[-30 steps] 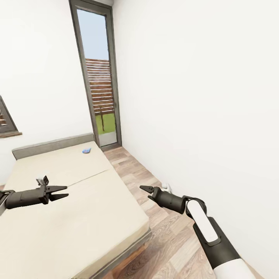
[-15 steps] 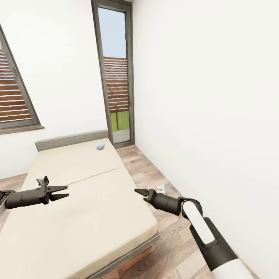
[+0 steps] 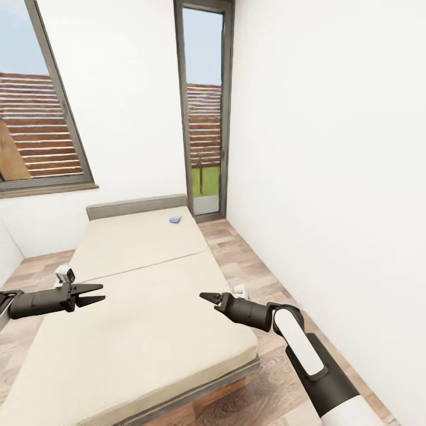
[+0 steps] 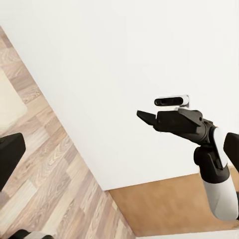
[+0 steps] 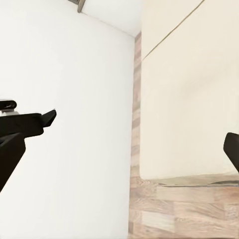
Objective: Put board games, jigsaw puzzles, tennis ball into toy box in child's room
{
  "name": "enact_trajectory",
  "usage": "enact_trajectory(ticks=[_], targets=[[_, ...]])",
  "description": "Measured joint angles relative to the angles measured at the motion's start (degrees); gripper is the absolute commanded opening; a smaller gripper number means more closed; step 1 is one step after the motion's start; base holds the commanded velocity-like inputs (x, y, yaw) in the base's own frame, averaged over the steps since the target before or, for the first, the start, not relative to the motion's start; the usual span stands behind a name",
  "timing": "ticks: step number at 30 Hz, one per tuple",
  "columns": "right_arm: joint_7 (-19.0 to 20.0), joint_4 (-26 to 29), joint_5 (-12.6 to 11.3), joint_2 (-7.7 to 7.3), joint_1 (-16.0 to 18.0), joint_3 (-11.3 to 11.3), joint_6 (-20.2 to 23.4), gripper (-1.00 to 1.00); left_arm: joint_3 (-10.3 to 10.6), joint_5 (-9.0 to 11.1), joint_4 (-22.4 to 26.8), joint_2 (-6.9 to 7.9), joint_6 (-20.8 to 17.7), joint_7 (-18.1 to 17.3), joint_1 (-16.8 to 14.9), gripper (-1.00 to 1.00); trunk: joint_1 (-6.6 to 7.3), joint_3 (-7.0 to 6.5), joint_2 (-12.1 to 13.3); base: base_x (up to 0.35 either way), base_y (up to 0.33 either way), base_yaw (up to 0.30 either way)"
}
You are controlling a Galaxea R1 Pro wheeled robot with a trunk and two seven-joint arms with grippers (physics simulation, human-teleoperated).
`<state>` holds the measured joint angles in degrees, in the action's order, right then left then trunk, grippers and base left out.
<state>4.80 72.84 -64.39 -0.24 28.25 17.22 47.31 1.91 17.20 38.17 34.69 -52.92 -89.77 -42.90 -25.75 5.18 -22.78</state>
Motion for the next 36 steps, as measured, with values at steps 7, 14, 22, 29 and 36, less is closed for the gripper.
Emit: enact_trajectory(ticks=[7,14,22,29,36], targets=[[0.0,0.0,0.0,0.0,0.0,0.1,-0.1,1.0,0.0,0.0,0.0,-0.02,0.0,0.0,0.0,1.0,0.0,0.33,0.0,0.0,-0.034,0.186],[0.0,0.1,0.0,0.0,0.0,0.1,-0.1,1.0,0.0,-0.1,0.0,-0.03,0.0,0.0,0.0,1.0,0.0,0.41,0.0,0.0,-0.095,0.037],[-0.1,0.1,0.1,0.03,0.0,0.1,-0.2,1.0,0.0,0.0,0.0,-0.03,0.0,0.0,0.0,1.0,0.0,0.42,0.0,0.0,-0.106,0.006],[0.0,0.2,0.1,0.01,0.0,0.0,-0.2,1.0,0.0,0.0,0.0,-0.03,0.0,0.0,0.0,1.0,0.0,0.43,0.0,0.0,-0.108,0.001],[-0.1,0.7,0.1,0.01,0.0,0.0,-0.2,1.0,0.0,0.0,0.0,-0.03,0.0,0.0,0.0,1.0,0.0,0.43,0.0,0.0,-0.109,0.0]])
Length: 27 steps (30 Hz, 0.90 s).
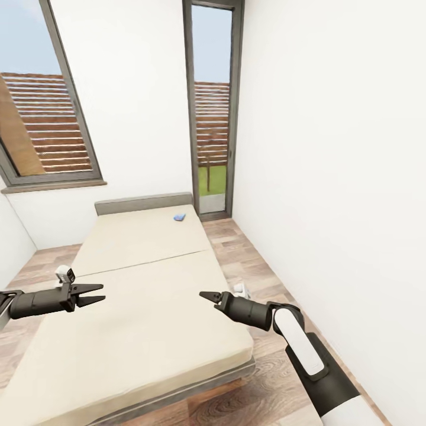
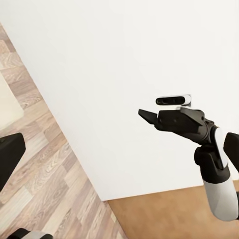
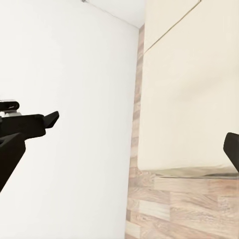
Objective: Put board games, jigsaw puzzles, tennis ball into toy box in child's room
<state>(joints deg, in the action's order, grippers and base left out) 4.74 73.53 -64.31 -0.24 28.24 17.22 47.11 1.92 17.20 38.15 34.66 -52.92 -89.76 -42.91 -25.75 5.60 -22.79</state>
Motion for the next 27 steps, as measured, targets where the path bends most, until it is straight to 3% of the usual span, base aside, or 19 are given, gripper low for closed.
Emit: enact_trajectory(ticks=[16,27], targets=[[-0.1,0.5,0.0,0.0,0.0,-0.1,0.0,1.0,0.0,0.0,0.0,0.0,0.0,0.0,0.0,1.0,0.0,0.0,0.0,0.0,-0.109,0.011],[-0.6,0.5,0.0,0.18,0.0,0.1,-0.2,1.0,0.0,0.0,0.0,0.01,0.0,0.0,0.0,1.0,0.0,0.0,0.0,0.0,-0.109,0.231]])
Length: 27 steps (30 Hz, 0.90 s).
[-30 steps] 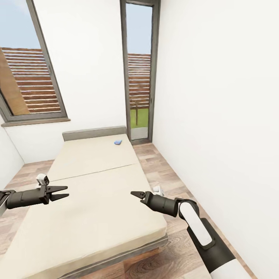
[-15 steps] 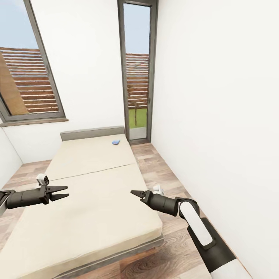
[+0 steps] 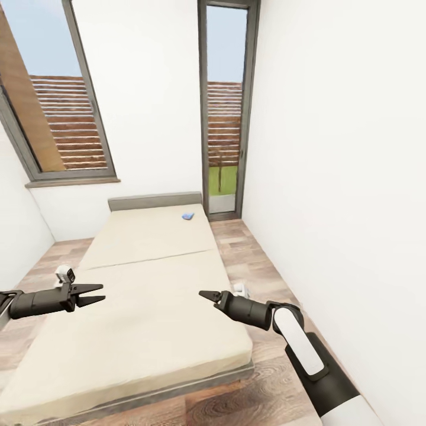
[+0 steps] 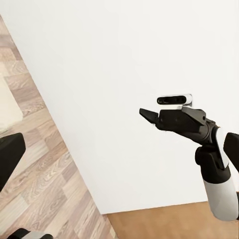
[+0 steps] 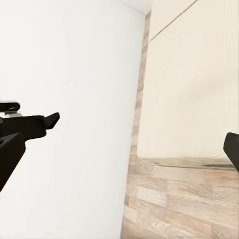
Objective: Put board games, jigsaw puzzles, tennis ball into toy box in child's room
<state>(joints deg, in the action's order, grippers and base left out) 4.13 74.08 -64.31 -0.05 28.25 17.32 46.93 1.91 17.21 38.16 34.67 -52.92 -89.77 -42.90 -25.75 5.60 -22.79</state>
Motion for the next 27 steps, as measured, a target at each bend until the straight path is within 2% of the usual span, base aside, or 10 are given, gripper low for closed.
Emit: enact_trajectory(ticks=[9,27], targets=[[-0.1,0.0,0.1,0.63,0.0,0.1,0.0,1.0,0.0,0.0,0.0,0.0,0.0,0.0,0.0,1.0,0.0,0.0,0.0,0.0,-0.109,0.288],[-0.2,-0.1,0.1,0.77,0.0,0.1,0.0,1.0,0.0,-0.1,0.0,0.0,0.1,0.0,0.0,1.0,0.0,0.23,0.0,0.0,-0.112,0.292]])
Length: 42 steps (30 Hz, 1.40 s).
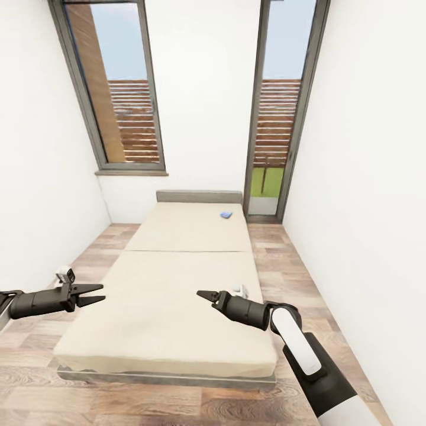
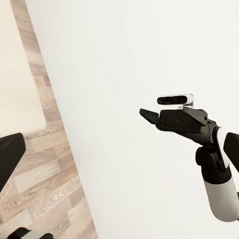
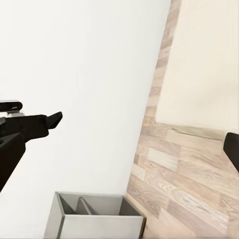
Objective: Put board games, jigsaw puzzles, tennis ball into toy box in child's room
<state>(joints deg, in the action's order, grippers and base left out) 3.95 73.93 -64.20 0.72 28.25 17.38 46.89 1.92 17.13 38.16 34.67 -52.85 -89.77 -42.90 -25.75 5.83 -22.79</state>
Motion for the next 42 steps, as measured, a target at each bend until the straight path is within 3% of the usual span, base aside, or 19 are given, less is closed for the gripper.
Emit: enact_trajectory(ticks=[12,24,42], targets=[[0.0,0.1,0.0,0.08,0.0,0.0,0.0,1.0,0.0,0.1,0.0,0.0,0.0,0.0,0.0,1.0,0.0,0.31,0.0,0.0,-0.076,0.291],[0.2,6.2,-0.5,-0.01,-0.1,-0.5,0.6,1.0,-0.1,0.1,0.0,0.08,0.0,0.0,0.0,1.0,0.0,0.94,0.0,0.0,-0.008,0.253],[0.5,8.0,-0.8,-1.06,-0.1,-4.8,3.2,1.0,-0.5,0.3,0.8,-0.33,-0.3,0.0,-0.1,1.0,0.0,2.03,0.0,0.0,0.0,0.242]])
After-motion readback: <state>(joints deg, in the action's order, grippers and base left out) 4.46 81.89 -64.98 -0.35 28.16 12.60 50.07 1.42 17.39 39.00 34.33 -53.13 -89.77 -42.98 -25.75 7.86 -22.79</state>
